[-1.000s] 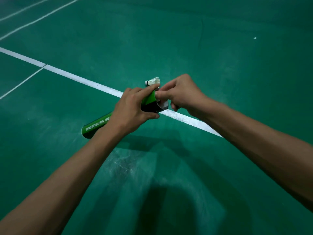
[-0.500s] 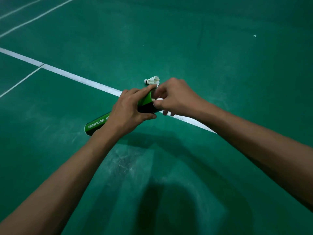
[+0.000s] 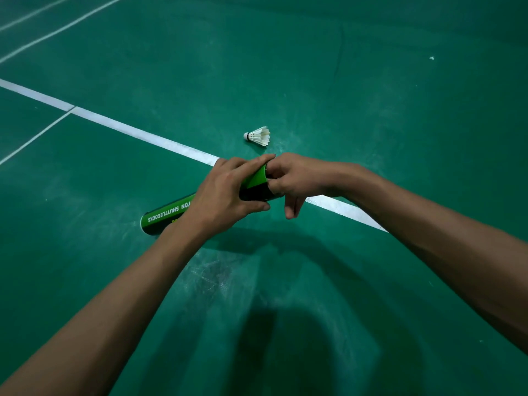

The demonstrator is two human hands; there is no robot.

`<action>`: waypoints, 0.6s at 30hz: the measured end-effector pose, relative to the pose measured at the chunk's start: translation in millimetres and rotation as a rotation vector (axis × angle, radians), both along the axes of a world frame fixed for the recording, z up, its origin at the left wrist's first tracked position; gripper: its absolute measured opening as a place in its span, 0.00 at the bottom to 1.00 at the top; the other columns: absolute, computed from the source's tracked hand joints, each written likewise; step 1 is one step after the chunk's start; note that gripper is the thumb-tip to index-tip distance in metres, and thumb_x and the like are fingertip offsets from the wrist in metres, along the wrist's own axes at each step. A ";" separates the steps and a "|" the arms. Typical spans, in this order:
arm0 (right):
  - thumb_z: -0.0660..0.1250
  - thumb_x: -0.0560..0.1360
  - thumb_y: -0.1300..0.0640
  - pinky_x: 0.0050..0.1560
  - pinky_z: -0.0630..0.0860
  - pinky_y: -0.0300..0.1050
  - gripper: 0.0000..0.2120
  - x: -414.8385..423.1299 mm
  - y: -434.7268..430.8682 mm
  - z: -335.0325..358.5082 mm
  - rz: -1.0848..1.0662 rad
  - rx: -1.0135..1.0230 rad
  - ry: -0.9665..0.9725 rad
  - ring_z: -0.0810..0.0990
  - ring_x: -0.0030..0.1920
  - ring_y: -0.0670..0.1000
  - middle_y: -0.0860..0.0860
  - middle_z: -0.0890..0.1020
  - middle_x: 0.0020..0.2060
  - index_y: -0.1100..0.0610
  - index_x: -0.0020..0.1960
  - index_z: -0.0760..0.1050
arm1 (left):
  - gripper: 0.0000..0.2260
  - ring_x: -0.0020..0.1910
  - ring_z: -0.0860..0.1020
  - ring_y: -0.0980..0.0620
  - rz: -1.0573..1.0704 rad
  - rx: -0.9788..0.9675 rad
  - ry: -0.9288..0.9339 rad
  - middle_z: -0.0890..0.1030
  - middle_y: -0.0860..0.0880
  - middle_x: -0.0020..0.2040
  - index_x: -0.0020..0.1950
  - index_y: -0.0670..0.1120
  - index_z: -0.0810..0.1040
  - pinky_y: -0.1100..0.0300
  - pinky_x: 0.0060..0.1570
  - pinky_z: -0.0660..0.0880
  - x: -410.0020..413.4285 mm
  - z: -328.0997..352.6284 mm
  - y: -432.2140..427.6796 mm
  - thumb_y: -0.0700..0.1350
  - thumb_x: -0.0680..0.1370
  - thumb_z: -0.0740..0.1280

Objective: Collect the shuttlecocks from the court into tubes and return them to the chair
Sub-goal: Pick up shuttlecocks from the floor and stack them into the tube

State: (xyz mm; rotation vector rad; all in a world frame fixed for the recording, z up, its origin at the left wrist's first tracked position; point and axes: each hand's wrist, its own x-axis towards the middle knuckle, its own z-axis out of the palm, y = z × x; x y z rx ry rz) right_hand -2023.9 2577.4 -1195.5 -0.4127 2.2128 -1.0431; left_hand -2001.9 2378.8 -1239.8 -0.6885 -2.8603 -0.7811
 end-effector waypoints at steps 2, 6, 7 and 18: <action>0.60 0.81 0.64 0.39 0.85 0.57 0.06 -2.9 3.0 7.6 -0.020 -0.019 0.037 0.85 0.33 0.60 0.61 0.79 0.49 0.60 0.52 0.76 | 0.43 0.58 0.72 0.45 0.017 -0.007 0.018 0.78 0.48 0.60 0.80 0.58 0.66 0.49 0.59 0.72 -6.2 1.2 1.0 0.53 0.68 0.82; 0.70 0.78 0.62 0.43 0.84 0.58 0.09 -15.6 21.4 22.2 -0.170 -0.086 0.067 0.85 0.34 0.59 0.64 0.84 0.50 0.59 0.58 0.80 | 0.42 0.62 0.73 0.43 0.099 -0.032 0.006 0.78 0.47 0.64 0.79 0.58 0.67 0.49 0.61 0.72 -18.2 -2.7 -14.1 0.49 0.68 0.82; 0.71 0.77 0.63 0.43 0.84 0.59 0.09 -17.4 26.2 23.1 -0.220 -0.110 0.067 0.85 0.34 0.58 0.66 0.84 0.50 0.60 0.57 0.79 | 0.42 0.62 0.73 0.43 0.118 -0.026 -0.001 0.78 0.47 0.65 0.79 0.59 0.68 0.48 0.62 0.72 -19.2 -5.2 -21.0 0.48 0.68 0.82; 0.65 0.74 0.68 0.45 0.82 0.58 0.11 -28.6 16.9 -10.2 -0.514 -0.165 0.005 0.86 0.41 0.59 0.61 0.77 0.47 0.61 0.53 0.66 | 0.40 0.59 0.73 0.39 -0.007 -0.486 0.181 0.77 0.44 0.62 0.77 0.60 0.70 0.46 0.62 0.69 -13.2 -30.0 -10.6 0.47 0.67 0.81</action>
